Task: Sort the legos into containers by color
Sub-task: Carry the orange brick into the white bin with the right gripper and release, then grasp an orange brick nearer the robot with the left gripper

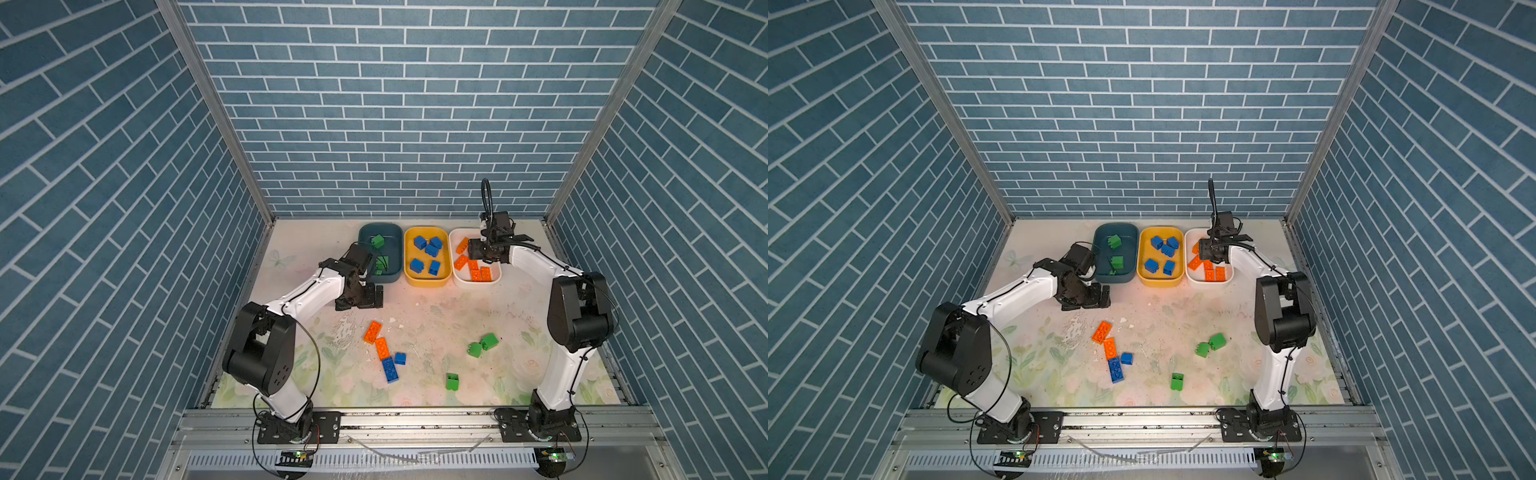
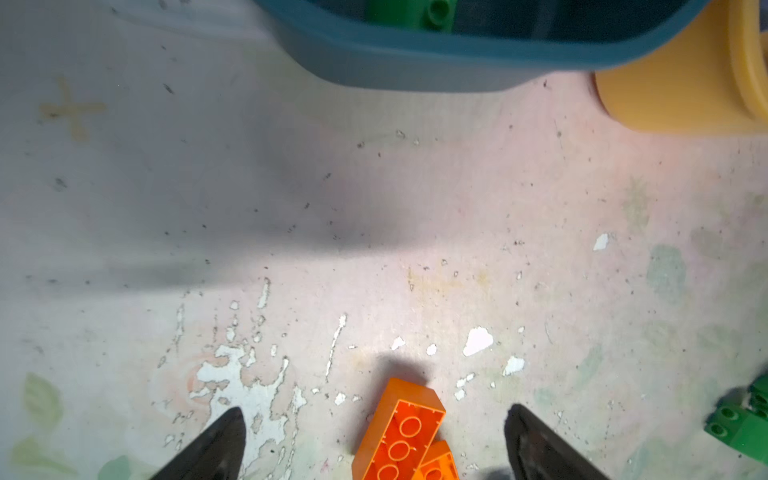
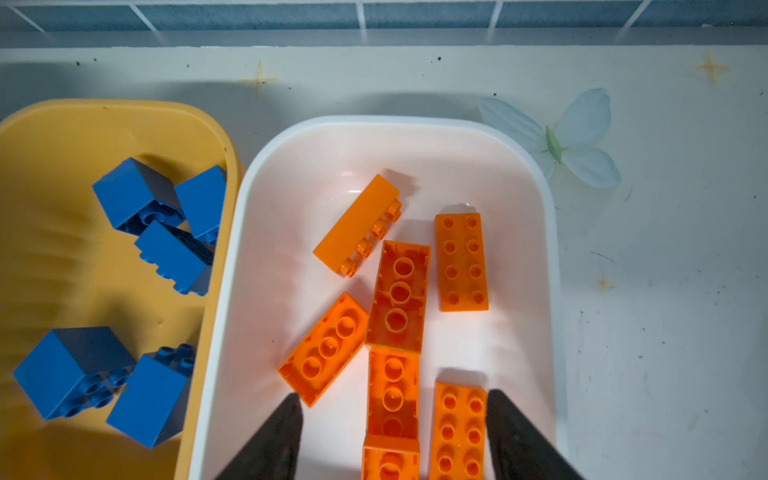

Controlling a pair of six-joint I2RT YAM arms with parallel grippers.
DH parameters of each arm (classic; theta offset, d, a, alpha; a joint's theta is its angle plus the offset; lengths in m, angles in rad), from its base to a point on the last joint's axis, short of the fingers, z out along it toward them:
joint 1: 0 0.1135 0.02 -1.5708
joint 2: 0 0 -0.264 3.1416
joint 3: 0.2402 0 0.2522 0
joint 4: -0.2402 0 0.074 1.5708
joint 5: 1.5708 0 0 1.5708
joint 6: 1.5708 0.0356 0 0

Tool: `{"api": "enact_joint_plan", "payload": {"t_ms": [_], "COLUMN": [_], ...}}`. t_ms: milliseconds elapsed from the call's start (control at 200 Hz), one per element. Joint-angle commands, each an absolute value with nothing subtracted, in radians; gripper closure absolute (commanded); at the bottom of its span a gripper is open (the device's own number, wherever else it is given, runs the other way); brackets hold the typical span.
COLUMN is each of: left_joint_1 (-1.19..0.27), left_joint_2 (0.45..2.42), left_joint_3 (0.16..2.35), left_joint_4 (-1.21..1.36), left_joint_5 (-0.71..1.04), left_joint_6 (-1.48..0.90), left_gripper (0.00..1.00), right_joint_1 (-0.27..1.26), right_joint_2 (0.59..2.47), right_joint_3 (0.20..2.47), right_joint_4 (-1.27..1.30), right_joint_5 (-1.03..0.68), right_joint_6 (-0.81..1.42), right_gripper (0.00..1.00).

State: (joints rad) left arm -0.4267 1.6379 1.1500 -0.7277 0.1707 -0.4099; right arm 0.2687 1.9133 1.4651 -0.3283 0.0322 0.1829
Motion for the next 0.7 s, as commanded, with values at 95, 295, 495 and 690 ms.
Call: {"api": "enact_joint_plan", "payload": {"t_ms": [95,295,495,690], "left_joint_1": [-0.490,-0.574,-0.619,-0.623], "left_joint_2": [1.687,1.790,1.879,1.895], "left_joint_3": [1.144,1.192,1.257,1.269], "left_joint_4": [-0.784,-0.845,-0.897,-0.914], "left_joint_5": [0.218,0.131,0.094,0.040], "left_joint_6": [-0.332,-0.308,-0.287,-0.286], "left_gripper": [0.06,0.16,0.35,0.47], "right_joint_1": [0.281,0.281,0.278,0.278], "right_joint_2": [1.778,1.659,1.577,1.516], "right_joint_3": [1.403,1.297,1.217,1.148], "right_joint_4": [-0.297,-0.296,-0.285,-0.238], "right_joint_5": [0.018,0.240,0.206,0.191], "right_joint_6": [0.258,0.339,0.273,0.290], "right_gripper": [0.01,0.01,0.01,0.01]}}
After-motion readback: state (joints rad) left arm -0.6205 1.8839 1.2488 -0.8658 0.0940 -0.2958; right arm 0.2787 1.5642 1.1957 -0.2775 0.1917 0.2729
